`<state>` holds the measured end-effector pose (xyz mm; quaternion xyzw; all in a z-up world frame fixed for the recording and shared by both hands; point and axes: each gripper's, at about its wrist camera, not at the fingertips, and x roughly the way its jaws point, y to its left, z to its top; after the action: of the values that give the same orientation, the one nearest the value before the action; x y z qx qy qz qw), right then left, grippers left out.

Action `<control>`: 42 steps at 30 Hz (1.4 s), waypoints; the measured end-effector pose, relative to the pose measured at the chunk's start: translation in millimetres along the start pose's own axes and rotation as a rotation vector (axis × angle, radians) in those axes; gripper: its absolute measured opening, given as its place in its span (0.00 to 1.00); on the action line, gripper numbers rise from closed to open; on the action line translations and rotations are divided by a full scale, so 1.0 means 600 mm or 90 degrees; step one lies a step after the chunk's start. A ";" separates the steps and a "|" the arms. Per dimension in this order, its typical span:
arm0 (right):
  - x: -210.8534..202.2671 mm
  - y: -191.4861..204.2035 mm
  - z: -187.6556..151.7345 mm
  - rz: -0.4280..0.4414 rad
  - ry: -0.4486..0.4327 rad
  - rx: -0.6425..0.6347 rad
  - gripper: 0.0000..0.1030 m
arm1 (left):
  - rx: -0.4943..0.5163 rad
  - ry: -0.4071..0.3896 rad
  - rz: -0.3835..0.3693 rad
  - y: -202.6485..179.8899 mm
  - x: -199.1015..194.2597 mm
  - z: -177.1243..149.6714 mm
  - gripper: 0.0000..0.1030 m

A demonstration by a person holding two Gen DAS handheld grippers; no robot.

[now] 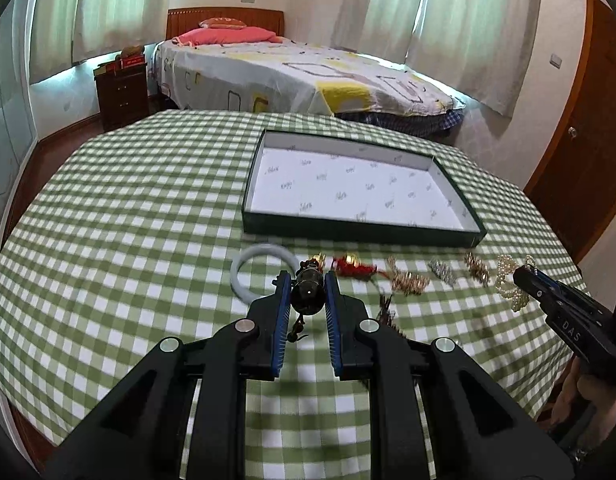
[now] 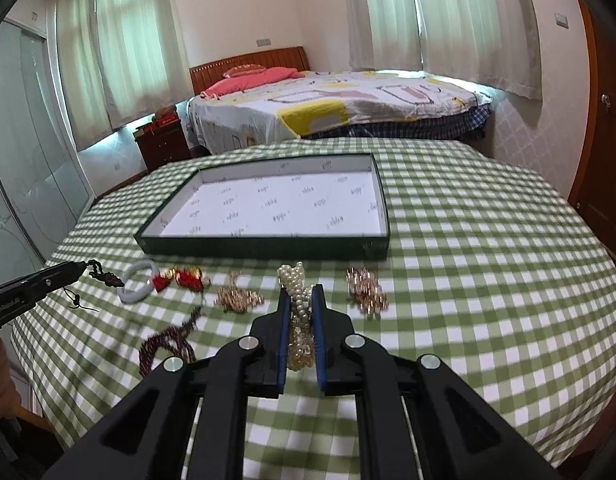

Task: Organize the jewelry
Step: 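Carry the black pendant with the left tool while the right tool carries the pearls over the tray, then open the left tool to drop the pendant while the right tool releases the pearls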

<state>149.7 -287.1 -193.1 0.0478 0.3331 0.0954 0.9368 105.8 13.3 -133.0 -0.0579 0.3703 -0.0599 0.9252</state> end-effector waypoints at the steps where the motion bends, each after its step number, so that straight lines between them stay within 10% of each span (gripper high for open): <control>1: 0.000 0.000 0.006 0.001 -0.004 -0.001 0.11 | 0.001 -0.003 -0.001 0.000 0.001 0.006 0.17; 19: 0.111 -0.013 0.163 -0.003 -0.058 -0.016 0.11 | 0.035 -0.078 -0.002 -0.032 0.134 0.183 0.17; 28: 0.224 -0.053 0.129 -0.024 0.050 0.011 0.11 | 0.026 0.016 0.012 -0.012 0.275 0.157 0.17; 42: 0.254 -0.080 0.107 -0.044 0.097 0.035 0.12 | 0.013 0.077 0.014 0.002 0.319 0.121 0.17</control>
<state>313.0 -303.5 -244.7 0.0548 0.4071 0.0572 0.9099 293.7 -10.4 -210.9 -0.0408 0.4253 -0.0570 0.9023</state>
